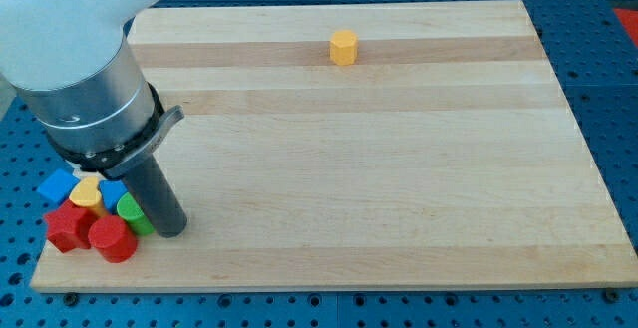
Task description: Move your arm towards center right
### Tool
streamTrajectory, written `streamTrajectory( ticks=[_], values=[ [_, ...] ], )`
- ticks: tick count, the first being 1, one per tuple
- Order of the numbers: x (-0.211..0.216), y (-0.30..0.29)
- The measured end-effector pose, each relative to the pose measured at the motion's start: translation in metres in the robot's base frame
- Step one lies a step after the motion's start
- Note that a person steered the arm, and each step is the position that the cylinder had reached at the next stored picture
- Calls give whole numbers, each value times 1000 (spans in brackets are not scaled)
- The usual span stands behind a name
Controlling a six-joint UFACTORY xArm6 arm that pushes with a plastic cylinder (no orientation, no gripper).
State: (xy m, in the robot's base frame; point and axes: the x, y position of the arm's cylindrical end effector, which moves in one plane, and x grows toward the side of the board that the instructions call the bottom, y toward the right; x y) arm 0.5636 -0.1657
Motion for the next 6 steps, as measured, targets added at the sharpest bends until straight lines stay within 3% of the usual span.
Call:
streamTrajectory(
  ticks=[2,4,5,6],
  values=[
    [-30,101],
    [-35,105],
    [-43,135],
    [-79,215]
  ],
)
